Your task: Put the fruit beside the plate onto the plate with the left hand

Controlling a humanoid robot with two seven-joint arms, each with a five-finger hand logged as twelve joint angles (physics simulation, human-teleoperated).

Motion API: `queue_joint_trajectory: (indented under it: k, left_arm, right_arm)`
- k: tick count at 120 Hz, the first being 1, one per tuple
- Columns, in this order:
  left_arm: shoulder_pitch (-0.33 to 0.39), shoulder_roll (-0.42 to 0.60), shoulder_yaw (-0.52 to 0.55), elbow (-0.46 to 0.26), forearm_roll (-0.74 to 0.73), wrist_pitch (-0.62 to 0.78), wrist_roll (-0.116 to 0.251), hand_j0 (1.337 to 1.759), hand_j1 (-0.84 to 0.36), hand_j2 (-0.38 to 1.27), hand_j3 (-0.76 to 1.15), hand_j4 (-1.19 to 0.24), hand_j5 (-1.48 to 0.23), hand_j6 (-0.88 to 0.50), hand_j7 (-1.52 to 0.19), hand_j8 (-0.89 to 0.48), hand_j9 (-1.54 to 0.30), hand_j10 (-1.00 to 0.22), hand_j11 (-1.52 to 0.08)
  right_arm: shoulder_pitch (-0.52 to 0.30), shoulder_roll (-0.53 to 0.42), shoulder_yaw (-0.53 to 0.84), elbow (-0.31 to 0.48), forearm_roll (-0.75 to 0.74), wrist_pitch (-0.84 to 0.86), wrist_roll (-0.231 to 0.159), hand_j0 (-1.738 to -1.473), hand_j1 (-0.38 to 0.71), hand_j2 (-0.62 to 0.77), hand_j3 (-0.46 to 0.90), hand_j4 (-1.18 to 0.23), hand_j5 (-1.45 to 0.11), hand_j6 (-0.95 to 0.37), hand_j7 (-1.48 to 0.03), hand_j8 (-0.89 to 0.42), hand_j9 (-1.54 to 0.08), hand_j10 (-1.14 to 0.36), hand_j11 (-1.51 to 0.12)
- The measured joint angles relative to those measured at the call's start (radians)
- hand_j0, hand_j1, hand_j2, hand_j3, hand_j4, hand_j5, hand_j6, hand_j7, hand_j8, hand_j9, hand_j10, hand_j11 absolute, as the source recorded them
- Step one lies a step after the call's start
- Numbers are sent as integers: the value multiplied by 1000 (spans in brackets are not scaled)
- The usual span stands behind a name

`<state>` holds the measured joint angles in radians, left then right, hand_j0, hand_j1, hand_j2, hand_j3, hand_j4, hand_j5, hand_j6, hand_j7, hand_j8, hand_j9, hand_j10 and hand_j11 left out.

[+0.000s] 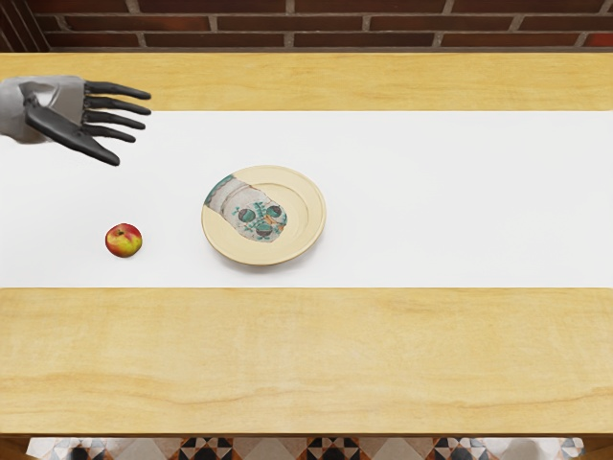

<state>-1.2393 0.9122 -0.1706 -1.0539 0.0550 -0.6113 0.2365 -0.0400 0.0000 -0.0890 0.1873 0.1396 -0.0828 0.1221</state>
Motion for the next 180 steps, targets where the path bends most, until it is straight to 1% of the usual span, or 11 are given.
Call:
queue_joint_trajectory:
  k: [26, 52, 59, 76, 83, 92, 106, 127, 136, 153, 180]
  left_arm:
    - [25, 18, -3, -21, 47, 0, 9, 1658, 54, 50, 0, -248, -321, -247, -321, -247, -321, -247, -321]
    - [21, 152, -7, -260, 245, 59, 54, 1658, 53, 51, 0, -249, -322, -249, -322, -249, -322, -249, -322]
    - [19, 142, -6, -307, 303, 145, 105, 1658, 53, 51, 0, -250, -323, -250, -323, -250, -322, -249, -322]
    - [-12, 150, 44, -365, 406, 376, 283, 1658, 53, 51, 0, -251, -323, -252, -323, -252, -323, -251, -323]
    - [-71, 150, 97, -374, 422, 463, 322, 1658, 53, 52, 0, -252, -324, -253, -323, -253, -323, -252, -323]
    - [-150, 138, 194, -382, 434, 567, 349, 1658, 53, 52, 0, -252, -324, -253, -324, -253, -324, -252, -323]
    - [-208, 69, 347, -399, 436, 735, 366, 1658, 52, 52, 0, -254, -325, -254, -325, -254, -324, -253, -324]
    - [-362, -67, 597, -449, 386, 1001, 373, 1658, 52, 52, 0, -253, -324, -254, -324, -254, -324, -253, -324]
    - [-373, -99, 675, -470, 349, 1095, 374, 1658, 52, 52, 0, -252, -324, -253, -324, -253, -324, -252, -324]
    - [-390, -134, 736, -517, 280, 1188, 374, 1658, 52, 52, 0, -251, -324, -252, -324, -252, -323, -251, -323]
    - [-390, -237, 755, -566, 248, 1218, 374, 1658, 52, 51, 0, -250, -323, -251, -323, -251, -323, -250, -323]
  right_arm:
    - [0, 0, 0, 0, 0, 0, 1, -1658, -308, -7, 0, -35, -45, -35, -45, -35, -45, -35, -45]
    - [0, 0, 0, 0, 0, 0, 1, -1658, -308, -7, 0, -35, -45, -35, -45, -35, -45, -35, -45]
    - [0, 0, 0, 0, 0, 0, 1, -1658, -308, -7, 0, -35, -45, -35, -45, -35, -45, -35, -45]
    - [0, 0, 0, 1, 0, 0, 0, -1658, -308, -7, 0, -35, -45, -35, -45, -35, -45, -35, -45]
    - [0, 0, 0, 1, 1, 0, 0, -1658, -308, -7, 0, -35, -45, -35, -45, -35, -45, -35, -45]
    - [0, 0, 0, 1, 1, 0, 0, -1658, -308, -7, 0, -35, -45, -35, -45, -35, -45, -35, -45]
    - [0, 0, 0, 1, 1, 0, -1, -1658, -308, -7, 0, -35, -45, -35, -45, -35, -45, -35, -45]
    - [0, 0, 0, 1, 1, 0, -1, -1658, -308, -7, 0, -35, -45, -35, -45, -35, -45, -35, -45]
    - [0, 0, 0, 1, 2, 0, -1, -1658, -308, -7, 0, -35, -45, -35, -45, -35, -45, -35, -45]
    - [0, 0, 0, 1, 2, 0, -1, -1658, -308, -7, 0, -35, -45, -35, -45, -35, -45, -35, -45]
    - [0, 0, 0, 1, 2, 0, -1, -1658, -308, -7, 0, -35, -45, -35, -45, -35, -45, -35, -45]
